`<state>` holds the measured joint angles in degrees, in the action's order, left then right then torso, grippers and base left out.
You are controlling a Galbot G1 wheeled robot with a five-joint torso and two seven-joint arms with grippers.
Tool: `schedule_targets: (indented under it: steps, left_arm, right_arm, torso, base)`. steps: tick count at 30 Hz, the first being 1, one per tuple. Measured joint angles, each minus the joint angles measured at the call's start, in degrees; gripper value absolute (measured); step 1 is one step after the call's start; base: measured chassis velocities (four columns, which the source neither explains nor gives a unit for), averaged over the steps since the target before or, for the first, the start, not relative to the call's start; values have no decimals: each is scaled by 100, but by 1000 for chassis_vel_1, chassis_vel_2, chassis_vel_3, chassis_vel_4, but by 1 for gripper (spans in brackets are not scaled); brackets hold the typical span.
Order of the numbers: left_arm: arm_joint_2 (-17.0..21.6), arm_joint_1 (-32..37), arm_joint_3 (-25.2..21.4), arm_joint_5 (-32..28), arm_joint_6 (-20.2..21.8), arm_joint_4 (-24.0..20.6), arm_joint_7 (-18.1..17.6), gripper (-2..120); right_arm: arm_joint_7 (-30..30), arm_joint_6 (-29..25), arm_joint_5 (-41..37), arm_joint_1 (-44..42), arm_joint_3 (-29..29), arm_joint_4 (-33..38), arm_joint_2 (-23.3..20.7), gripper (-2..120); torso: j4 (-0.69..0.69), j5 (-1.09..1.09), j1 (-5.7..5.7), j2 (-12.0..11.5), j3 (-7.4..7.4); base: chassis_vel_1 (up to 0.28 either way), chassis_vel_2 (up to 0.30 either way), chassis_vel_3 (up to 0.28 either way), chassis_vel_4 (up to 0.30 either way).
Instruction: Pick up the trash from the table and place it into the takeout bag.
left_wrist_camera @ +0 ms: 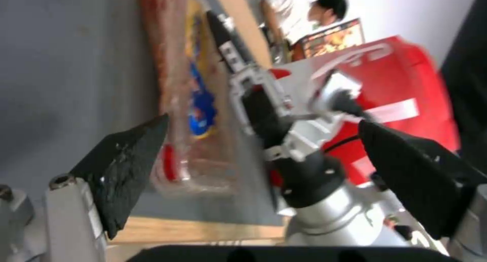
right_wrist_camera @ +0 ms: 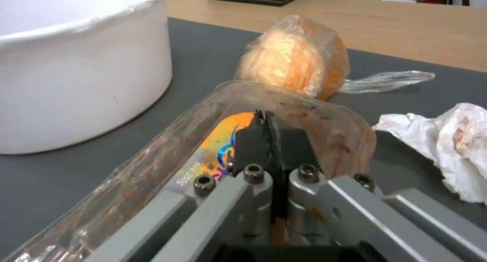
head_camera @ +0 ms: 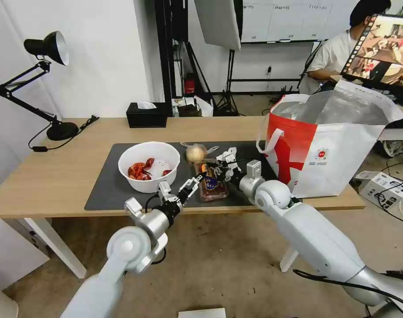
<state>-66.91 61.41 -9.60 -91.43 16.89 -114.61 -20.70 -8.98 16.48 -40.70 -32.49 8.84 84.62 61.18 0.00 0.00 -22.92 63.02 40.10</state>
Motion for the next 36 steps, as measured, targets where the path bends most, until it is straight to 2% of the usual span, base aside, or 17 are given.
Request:
schedule_targets:
  steps: [3, 12, 22, 36]
  left_arm:
    - [16, -111, 45, -49, 147, 95, -222, 100]
    - [18, -453, 171, -183, 361, 313, -550, 100]
    - [56, -860, 308, -508, 839, 476, -984, 100]
    - [-52, -1114, 488, -573, 850, 678, -1025, 100]
  right_arm:
    - [0, 0, 0, -7, -11, -2, 1, 0]
    - [-1, -8, 0, -12, -16, -56, 29, 0]
    - [-1, -15, -1, -41, -45, -64, 48, 0]
    - [0, -18, -2, -131, -140, -50, 47, 0]
  torso:
    - [0, 0, 0, 0, 0]
    - [1, 0, 0, 0, 0]
    - [0, 0, 0, 0, 0]
    - [0, 0, 0, 0, 0]
  base:
    - [0, 0, 0, 0]
    - [0, 0, 0, 0]
    - [0, 0, 0, 0]
    - [0, 0, 0, 0]
